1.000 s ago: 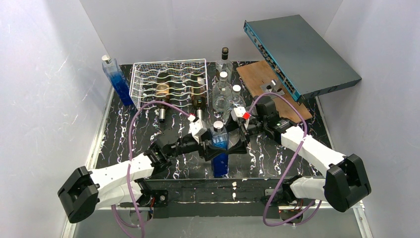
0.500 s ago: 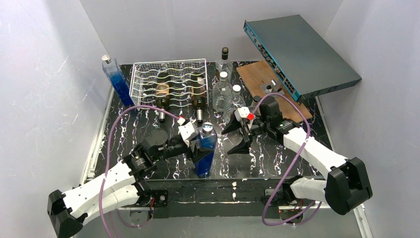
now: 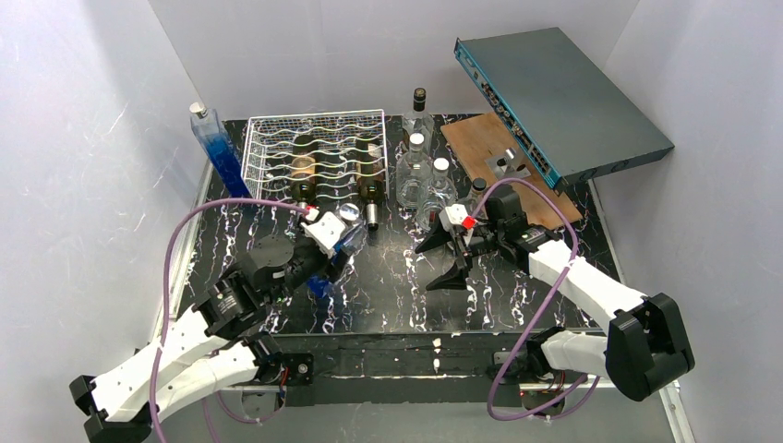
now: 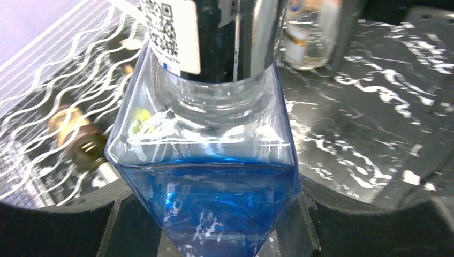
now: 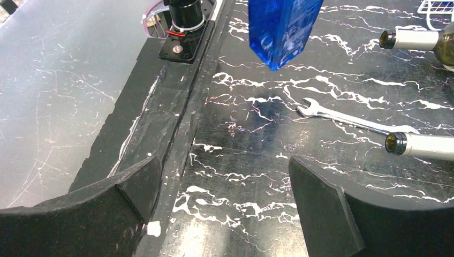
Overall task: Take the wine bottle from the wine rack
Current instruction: Place the wine bottle at the center of the board.
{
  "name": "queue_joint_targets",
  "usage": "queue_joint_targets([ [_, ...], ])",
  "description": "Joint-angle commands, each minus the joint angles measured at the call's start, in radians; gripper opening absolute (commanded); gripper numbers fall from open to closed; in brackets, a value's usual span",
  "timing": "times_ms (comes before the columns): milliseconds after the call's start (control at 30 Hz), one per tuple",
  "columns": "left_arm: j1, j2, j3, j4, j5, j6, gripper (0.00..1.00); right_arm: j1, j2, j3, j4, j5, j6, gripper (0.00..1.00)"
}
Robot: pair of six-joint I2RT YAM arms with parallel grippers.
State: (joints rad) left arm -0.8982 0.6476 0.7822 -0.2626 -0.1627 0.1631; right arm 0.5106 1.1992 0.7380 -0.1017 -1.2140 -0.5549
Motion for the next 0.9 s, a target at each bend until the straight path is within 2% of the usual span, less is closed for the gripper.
queue_joint_targets([
  [0,0.011,-0.056,0.081,0.079,-0.276,0.066,0.00,-0.006,-0.023,-0.006,0.017,-0.012,-0.024,0.98],
  [300,0.116,-0.061,0.066,0.128,-0.438,0.103,0.00,-0.009,-0.026,-0.011,0.017,-0.010,-0.027,0.98],
  [533,0.362,-0.061,0.003,0.255,-0.456,0.057,0.00,-0.014,-0.031,-0.014,0.017,-0.015,-0.027,0.98],
  [867,0.682,0.072,-0.053,0.521,-0.378,-0.046,0.00,-0.014,-0.039,-0.019,0.020,-0.026,-0.028,0.98],
])
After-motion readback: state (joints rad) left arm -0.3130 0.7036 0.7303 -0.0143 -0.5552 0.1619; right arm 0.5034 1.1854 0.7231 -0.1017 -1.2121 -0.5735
